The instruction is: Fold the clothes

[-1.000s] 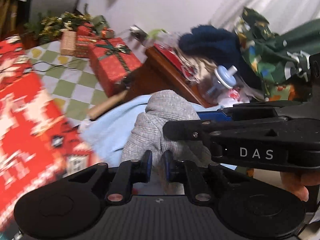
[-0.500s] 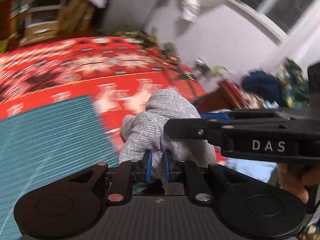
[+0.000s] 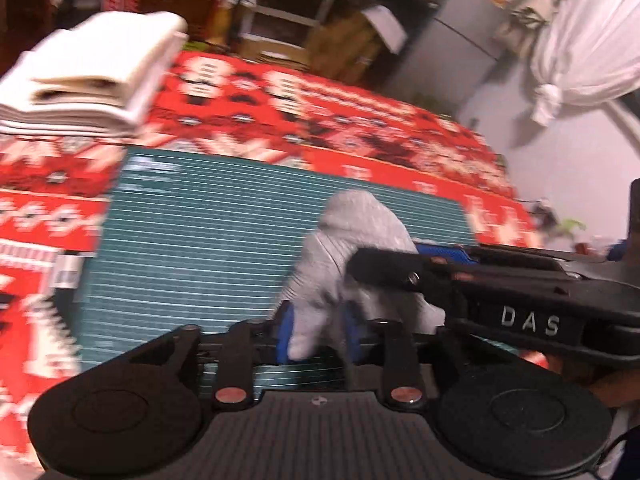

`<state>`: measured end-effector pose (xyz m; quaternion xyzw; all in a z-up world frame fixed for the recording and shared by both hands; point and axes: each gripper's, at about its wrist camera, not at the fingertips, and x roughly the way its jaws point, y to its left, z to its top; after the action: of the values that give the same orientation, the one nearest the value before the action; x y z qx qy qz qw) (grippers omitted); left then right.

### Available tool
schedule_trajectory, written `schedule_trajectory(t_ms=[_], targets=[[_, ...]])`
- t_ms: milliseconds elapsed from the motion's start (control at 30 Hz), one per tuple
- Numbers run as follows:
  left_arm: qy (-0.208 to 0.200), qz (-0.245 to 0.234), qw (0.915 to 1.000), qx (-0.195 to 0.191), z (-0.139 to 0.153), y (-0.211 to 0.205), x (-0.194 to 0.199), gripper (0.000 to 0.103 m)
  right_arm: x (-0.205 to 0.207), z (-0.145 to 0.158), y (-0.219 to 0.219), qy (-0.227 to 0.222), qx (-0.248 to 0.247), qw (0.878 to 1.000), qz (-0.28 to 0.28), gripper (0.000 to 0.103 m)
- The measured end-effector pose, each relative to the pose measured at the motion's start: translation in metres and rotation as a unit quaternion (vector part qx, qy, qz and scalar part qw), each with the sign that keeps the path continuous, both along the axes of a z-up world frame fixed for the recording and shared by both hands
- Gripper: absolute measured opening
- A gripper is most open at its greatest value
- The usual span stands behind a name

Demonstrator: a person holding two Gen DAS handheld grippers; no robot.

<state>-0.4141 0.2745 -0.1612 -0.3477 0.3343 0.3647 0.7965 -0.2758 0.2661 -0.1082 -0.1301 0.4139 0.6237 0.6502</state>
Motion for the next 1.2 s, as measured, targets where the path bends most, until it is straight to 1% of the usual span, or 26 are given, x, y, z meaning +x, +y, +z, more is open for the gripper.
schedule_trajectory(t_ms=[67, 100, 133, 233, 300, 333, 367, 400, 467, 500, 533, 567, 600, 667, 700, 767, 833, 933, 1033, 1100, 1200], targets=[[0.015, 0.005, 0.9998, 0.014, -0.002, -0.003, -0.01, 0.036, -0.009, -0.008, 0.004, -0.008, -0.001, 1.0, 0.003, 0.032], [0.013, 0.005, 0.9998, 0.015, -0.003, -0.003, -0.015, 0.039, -0.012, -0.009, 0.003, -0.007, 0.004, 1.0, 0.002, 0.034], [0.008, 0.007, 0.9998, 0.015, -0.003, -0.004, -0.02, 0.044, -0.014, -0.01, 0.003, -0.007, 0.008, 1.0, 0.002, 0.037], [-0.004, 0.014, 0.9999, 0.009, 0.0, -0.006, -0.028, 0.046, -0.012, 0.001, -0.006, 0.003, 0.031, 0.999, -0.006, 0.038], [-0.004, 0.013, 0.9999, 0.007, 0.004, -0.008, -0.031, 0.051, -0.008, 0.012, -0.015, 0.004, 0.05, 0.999, -0.012, 0.038], [-0.003, 0.012, 0.9999, 0.006, 0.006, -0.009, -0.032, 0.057, -0.003, 0.018, -0.021, 0.006, 0.059, 0.998, -0.018, 0.039], [0.001, 0.012, 0.9998, 0.013, 0.008, -0.011, -0.031, 0.06, 0.002, 0.024, -0.028, 0.007, 0.068, 0.997, -0.025, 0.042], [0.005, 0.012, 0.9997, 0.023, 0.011, -0.014, -0.031, 0.061, 0.009, 0.028, -0.038, 0.008, 0.072, 0.997, -0.035, 0.043], [0.014, 0.011, 0.9989, 0.044, 0.016, -0.02, -0.029, 0.067, 0.022, 0.037, -0.059, 0.009, 0.079, 0.995, -0.055, 0.046], [0.02, 0.01, 0.9981, 0.057, 0.019, -0.023, -0.027, 0.068, 0.028, 0.041, -0.069, 0.01, 0.082, 0.994, -0.065, 0.047], [0.025, 0.007, 0.9973, 0.069, 0.021, -0.028, -0.026, 0.069, 0.033, 0.041, -0.078, 0.002, 0.077, 0.994, -0.076, 0.05], [0.027, 0.002, 0.9968, 0.075, 0.022, -0.031, -0.024, 0.072, 0.037, 0.041, -0.087, -0.006, 0.072, 0.994, -0.086, 0.054], [0.028, -0.002, 0.9964, 0.08, 0.022, -0.033, -0.023, 0.074, 0.04, 0.038, -0.097, -0.011, 0.066, 0.993, -0.098, 0.057], [0.026, -0.011, 0.9958, 0.087, 0.022, -0.039, -0.02, 0.079, 0.046, 0.029, -0.118, -0.01, 0.058, 0.991, -0.12, 0.065], [0.028, -0.013, 0.9951, 0.094, 0.021, -0.043, -0.017, 0.08, 0.049, 0.024, -0.128, -0.009, 0.054, 0.99, -0.131, 0.066], [0.036, -0.016, 0.9923, 0.118, 0.021, -0.052, -0.012, 0.085, 0.051, 0.013, -0.145, -0.013, 0.043, 0.988, -0.146, 0.071], [0.045, -0.023, 0.9878, 0.148, 0.019, -0.061, -0.005, 0.092, 0.051, 0.003, -0.159, -0.021, 0.034, 0.987, -0.155, 0.076], [0.052, -0.043, 0.9826, 0.173, 0.012, -0.07, 0.004, 0.092, 0.046, -0.01, -0.176, -0.031, 0.029, 0.985, -0.165, 0.082], [0.07, -0.072, 0.9805, 0.169, 0.002, -0.07, 0.017, 0.094, 0.041, -0.018, -0.183, -0.033, 0.027, 0.984, -0.173, 0.084], [0.073, -0.083, 0.9811, 0.159, -0.003, -0.068, 0.024, 0.094, 0.036, -0.022, -0.184, -0.031, 0.026, 0.984, -0.171, 0.085], [0.058, -0.082, 0.9837, 0.149, -0.01, -0.067, 0.027, 0.094, 0.03, -0.027, -0.185, -0.034, 0.025, 0.986, -0.162, 0.087]])
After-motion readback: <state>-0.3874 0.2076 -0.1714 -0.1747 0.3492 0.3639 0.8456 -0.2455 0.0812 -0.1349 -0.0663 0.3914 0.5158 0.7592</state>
